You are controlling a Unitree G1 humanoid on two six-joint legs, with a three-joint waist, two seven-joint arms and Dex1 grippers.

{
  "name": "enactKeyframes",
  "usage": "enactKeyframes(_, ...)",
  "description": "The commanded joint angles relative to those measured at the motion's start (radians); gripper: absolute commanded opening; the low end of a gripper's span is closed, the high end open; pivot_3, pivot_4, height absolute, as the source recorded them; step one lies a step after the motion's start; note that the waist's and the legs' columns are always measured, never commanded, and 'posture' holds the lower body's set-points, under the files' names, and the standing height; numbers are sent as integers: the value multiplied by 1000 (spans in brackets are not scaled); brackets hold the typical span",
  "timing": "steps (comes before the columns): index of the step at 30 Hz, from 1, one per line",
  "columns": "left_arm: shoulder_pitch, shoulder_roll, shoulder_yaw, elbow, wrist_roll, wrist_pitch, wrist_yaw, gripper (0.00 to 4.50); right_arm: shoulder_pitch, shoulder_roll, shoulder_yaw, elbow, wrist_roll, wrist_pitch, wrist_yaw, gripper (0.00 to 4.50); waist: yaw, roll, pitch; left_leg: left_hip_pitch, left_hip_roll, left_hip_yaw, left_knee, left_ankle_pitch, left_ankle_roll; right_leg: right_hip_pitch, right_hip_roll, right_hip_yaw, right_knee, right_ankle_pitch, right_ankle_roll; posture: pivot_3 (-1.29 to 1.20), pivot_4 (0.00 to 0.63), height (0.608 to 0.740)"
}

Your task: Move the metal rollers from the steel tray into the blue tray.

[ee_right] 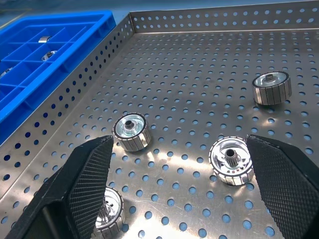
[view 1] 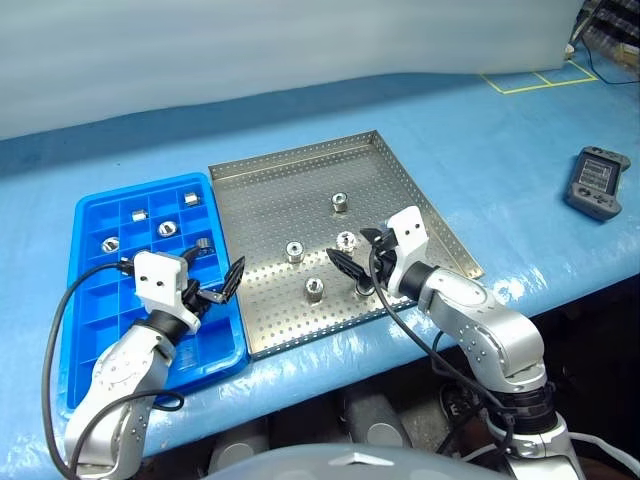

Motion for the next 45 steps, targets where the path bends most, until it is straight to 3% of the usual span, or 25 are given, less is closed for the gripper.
enactKeyframes(1,-9,18,22,-9,-10,8,-9,4491,0,-12,-6,-36,-3,-19,9,4474,0,0,0,0,0,0,0,0,0,0,0,0,0,0,0,-121,150,740)
enactKeyframes(32,-79,80,42,-32,-64,143,-39,4491,17,-54,-28,-64,8,1,4,4474,-2,0,0,0,0,0,0,0,0,0,0,0,0,0,0,-140,150,740)
enactKeyframes(38,-253,188,24,16,-98,213,-119,4491,24,-43,-30,-70,7,-4,-7,4474,-3,0,0,0,0,0,1,0,0,1,0,0,0,0,0,-158,150,740)
enactKeyframes(45,-509,310,-170,186,-93,279,-332,4491,38,-32,-29,-78,-2,-20,-15,4474,-18,0,0,0,0,0,1,0,0,0,0,0,0,0,1,-191,150,740)
